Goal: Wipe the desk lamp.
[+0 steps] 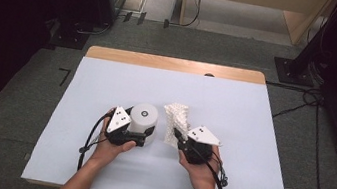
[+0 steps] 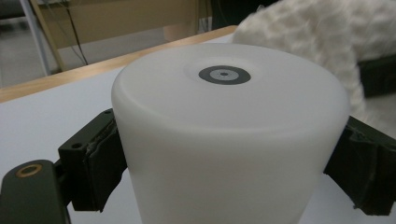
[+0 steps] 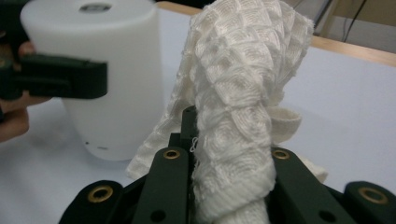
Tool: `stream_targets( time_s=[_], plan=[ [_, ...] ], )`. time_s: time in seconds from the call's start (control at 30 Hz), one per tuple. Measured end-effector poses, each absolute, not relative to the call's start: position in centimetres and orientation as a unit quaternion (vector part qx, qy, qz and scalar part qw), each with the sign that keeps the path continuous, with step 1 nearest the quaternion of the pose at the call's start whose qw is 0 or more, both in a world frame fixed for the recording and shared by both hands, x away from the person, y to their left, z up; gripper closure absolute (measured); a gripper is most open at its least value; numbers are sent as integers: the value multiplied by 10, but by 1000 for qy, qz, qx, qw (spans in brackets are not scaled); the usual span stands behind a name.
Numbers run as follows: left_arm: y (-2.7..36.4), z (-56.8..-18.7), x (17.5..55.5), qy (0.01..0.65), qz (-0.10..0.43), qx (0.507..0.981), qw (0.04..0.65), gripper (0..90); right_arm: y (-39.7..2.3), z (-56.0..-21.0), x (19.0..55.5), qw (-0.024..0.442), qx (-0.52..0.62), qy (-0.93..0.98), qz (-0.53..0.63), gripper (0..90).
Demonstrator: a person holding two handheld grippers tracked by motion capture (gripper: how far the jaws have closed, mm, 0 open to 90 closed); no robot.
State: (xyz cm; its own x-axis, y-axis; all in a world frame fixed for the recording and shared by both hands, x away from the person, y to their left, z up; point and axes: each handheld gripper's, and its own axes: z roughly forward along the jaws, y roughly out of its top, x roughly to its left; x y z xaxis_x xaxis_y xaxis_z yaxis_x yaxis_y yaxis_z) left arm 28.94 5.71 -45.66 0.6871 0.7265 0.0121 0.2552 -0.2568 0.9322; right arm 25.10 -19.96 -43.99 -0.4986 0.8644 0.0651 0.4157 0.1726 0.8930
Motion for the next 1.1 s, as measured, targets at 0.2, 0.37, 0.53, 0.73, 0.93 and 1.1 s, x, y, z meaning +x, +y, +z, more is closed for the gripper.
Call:
stream_targets(
  time_s=[0.2,0.37,0.53,0.73,0.93,1.1],
  plan=[
    [60,-461,287,319,232,762,513,89,-217,-441,252,237,465,709,475,780],
    [62,-465,283,344,239,760,496,32,-222,-445,254,233,473,707,472,779],
    [51,-467,271,392,262,742,477,18,-223,-447,255,236,476,706,469,778],
    [38,-466,271,429,281,731,449,80,-220,-451,256,232,477,710,464,777],
    [55,-464,279,407,225,740,485,90,-211,-456,256,224,472,719,458,777],
    [76,-457,287,377,126,724,564,90,-198,-460,253,215,458,732,455,777]
  ],
)
